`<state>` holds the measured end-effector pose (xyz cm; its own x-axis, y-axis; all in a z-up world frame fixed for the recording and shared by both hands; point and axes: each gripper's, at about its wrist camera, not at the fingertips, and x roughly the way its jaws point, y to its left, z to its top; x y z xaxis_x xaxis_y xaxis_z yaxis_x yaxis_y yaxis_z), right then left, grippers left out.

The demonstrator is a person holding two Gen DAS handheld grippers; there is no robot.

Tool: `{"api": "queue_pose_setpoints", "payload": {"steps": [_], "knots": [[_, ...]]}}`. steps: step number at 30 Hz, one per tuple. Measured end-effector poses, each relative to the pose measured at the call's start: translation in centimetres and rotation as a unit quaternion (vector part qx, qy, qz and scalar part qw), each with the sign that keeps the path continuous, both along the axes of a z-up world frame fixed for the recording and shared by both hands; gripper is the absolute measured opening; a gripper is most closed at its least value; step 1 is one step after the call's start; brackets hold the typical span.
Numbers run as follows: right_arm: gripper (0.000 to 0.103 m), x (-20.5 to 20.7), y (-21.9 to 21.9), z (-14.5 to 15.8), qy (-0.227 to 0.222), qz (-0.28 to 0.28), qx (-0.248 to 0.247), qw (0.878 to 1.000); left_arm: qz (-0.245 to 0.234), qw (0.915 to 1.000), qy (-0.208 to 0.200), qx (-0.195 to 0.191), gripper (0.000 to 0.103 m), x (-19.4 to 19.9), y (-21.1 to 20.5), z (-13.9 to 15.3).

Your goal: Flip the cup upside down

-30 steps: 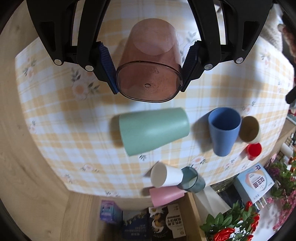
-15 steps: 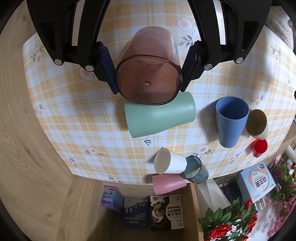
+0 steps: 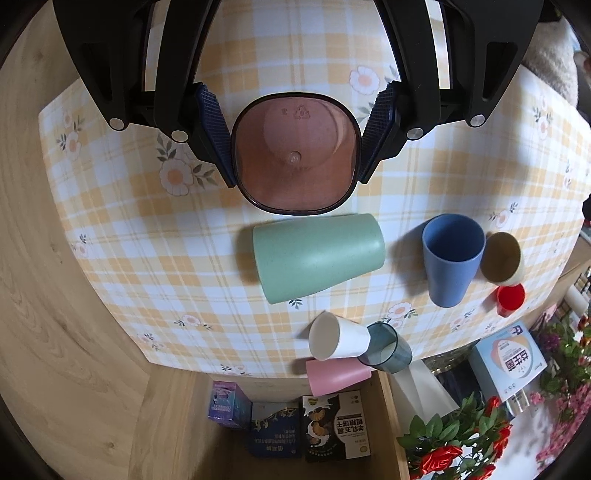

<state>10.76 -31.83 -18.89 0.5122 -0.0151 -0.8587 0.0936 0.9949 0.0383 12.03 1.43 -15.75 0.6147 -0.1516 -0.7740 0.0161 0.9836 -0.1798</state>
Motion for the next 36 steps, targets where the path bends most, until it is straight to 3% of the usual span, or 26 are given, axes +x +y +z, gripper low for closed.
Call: {"api": "queue_pose_setpoints", "payload": {"steps": [8,14,17,20,30,36], "knots": [[0.063,-0.9,0.3,0.7,-0.004,-0.001,0.015,1.0,-0.013,0.9996,-0.025,0.011,0.097,-1.3,-0.5,1.9],[0.063,-1.9,0.0,3.2,-0.026,-0.01,0.018,0.999,-0.026,0.9972,-0.067,0.019,0.097,-2.8,-0.7,5.0],[0.07,-2.8,0.1,5.7,-0.057,-0.005,0.023,0.998,-0.031,0.9947,-0.096,0.021,0.097,-3.7,-0.6,7.1],[0.087,-4.1,0.5,8.9,-0.1,0.003,0.022,0.995,-0.035,0.9916,-0.123,0.022,0.097,-4.8,-0.4,9.5],[0.088,-8.6,2.8,18.9,-0.218,0.019,-0.008,0.976,-0.042,0.9773,-0.203,0.043,0.097,-9.0,-0.6,16.2],[0.089,-10.7,3.7,22.3,-0.257,0.031,-0.008,0.966,-0.043,0.9706,-0.232,0.046,0.097,-10.8,-0.8,18.6]]}}
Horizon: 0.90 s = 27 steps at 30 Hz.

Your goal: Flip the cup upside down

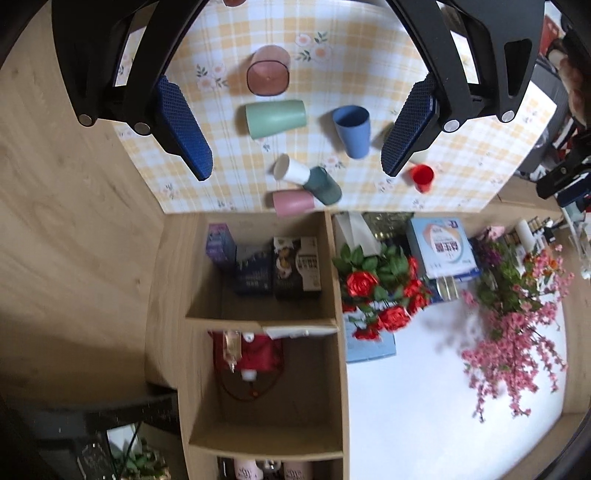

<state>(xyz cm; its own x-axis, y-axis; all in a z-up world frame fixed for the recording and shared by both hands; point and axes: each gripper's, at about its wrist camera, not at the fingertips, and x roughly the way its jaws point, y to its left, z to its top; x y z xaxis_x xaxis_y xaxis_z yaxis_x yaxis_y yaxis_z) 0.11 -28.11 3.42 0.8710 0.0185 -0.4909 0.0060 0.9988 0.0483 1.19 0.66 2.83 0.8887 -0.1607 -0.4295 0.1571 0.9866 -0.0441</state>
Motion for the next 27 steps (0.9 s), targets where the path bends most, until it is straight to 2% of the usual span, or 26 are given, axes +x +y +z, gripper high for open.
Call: {"api": "queue_pose_setpoints", "payload": {"steps": [11,18,27], "knots": [[0.09,-2.4,0.4,2.7,-0.025,-0.002,-0.001,1.0,0.012,0.999,-0.041,0.015,0.097,-2.2,-0.2,2.5],[0.09,-2.7,0.4,3.0,-0.027,-0.003,0.001,1.0,0.013,0.9986,-0.047,0.021,0.097,-2.5,-0.4,2.8],[0.09,-3.2,0.4,3.5,-0.03,-0.005,0.002,1.0,0.011,0.999,-0.041,0.011,0.097,-2.6,0.0,3.0]]}}
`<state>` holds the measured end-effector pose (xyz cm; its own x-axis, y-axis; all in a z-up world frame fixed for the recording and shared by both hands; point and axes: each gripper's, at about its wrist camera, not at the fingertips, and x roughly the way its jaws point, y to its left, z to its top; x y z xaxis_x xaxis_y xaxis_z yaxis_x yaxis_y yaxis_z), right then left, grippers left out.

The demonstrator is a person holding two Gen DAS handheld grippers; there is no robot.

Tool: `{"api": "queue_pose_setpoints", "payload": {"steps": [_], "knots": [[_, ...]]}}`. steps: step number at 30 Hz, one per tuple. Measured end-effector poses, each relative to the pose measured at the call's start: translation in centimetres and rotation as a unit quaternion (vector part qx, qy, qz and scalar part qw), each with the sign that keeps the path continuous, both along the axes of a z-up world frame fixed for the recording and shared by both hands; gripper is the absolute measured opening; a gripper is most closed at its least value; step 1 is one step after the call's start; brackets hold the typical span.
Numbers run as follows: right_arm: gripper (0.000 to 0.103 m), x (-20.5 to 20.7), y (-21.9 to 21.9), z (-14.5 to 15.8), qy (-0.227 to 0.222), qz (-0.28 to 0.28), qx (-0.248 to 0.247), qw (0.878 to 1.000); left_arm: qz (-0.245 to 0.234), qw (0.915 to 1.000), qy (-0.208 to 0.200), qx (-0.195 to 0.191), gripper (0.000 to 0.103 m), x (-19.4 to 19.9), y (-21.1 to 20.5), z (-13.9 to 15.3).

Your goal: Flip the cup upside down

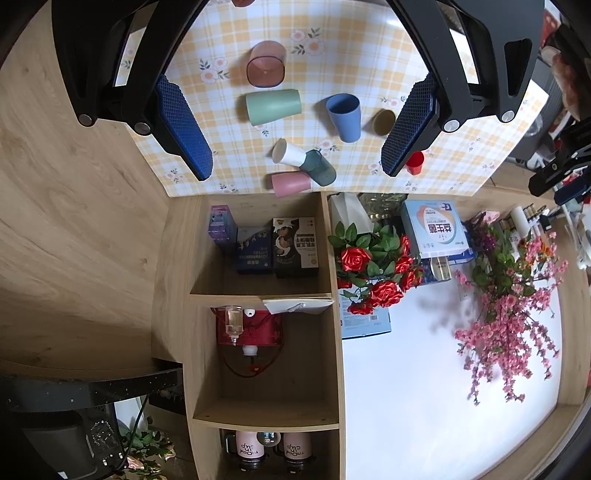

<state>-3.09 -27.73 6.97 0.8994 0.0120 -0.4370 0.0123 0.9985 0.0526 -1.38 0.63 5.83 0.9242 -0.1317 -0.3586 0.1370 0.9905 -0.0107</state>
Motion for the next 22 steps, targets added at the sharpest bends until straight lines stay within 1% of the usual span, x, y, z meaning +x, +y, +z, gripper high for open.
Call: {"api": "queue_pose_setpoints", "payload": {"steps": [22], "knots": [[0.09,-0.13,0.28,0.3,0.0,-0.002,0.002,1.0,0.007,0.9999,0.005,-0.009,0.097,-0.04,0.61,-0.06]]}}
